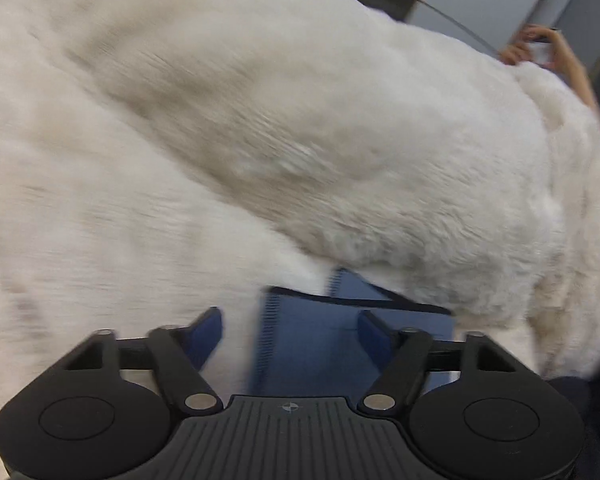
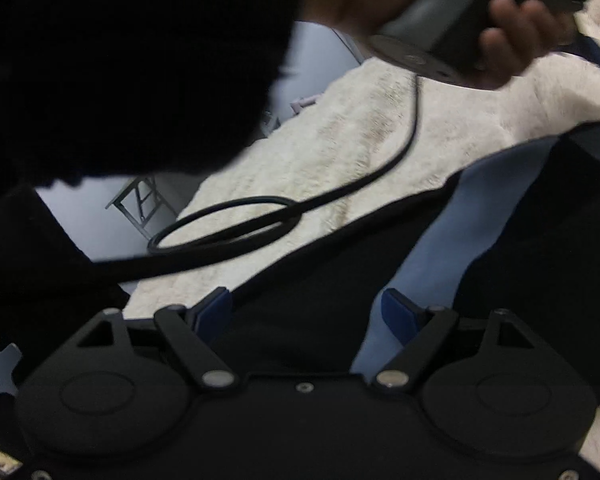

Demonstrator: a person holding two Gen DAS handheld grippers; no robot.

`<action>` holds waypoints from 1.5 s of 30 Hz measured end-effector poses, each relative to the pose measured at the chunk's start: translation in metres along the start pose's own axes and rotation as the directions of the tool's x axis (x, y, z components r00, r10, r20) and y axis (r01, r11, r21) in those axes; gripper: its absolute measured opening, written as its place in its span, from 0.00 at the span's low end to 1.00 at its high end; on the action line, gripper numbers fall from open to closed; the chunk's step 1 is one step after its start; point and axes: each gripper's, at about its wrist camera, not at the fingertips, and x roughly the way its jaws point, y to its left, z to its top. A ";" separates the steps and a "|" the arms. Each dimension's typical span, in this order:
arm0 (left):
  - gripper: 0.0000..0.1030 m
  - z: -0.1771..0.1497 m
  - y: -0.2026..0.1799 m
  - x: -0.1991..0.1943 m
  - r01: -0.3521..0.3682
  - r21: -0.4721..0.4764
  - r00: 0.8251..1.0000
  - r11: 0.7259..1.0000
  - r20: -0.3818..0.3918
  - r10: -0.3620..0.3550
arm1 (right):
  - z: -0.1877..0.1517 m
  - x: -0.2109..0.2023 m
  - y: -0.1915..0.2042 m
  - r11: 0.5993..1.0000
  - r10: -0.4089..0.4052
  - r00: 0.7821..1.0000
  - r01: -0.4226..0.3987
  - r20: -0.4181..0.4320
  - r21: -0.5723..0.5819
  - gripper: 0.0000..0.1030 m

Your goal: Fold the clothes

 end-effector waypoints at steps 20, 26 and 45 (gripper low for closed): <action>0.07 0.019 0.005 0.004 0.050 0.054 0.998 0.997 0.043 -0.052 | 0.015 0.012 -0.012 1.000 0.023 0.999 -0.023 -0.027 0.016 0.79; 0.07 0.016 -0.011 -0.026 0.054 0.140 0.998 0.989 0.038 -0.059 | 0.020 0.012 -0.014 0.999 0.030 0.999 -0.029 -0.026 0.036 0.79; 0.04 0.000 -0.035 -0.042 0.180 0.184 0.981 0.966 0.033 -0.189 | 0.024 -0.004 -0.023 0.995 0.020 1.000 -0.020 0.001 0.099 0.79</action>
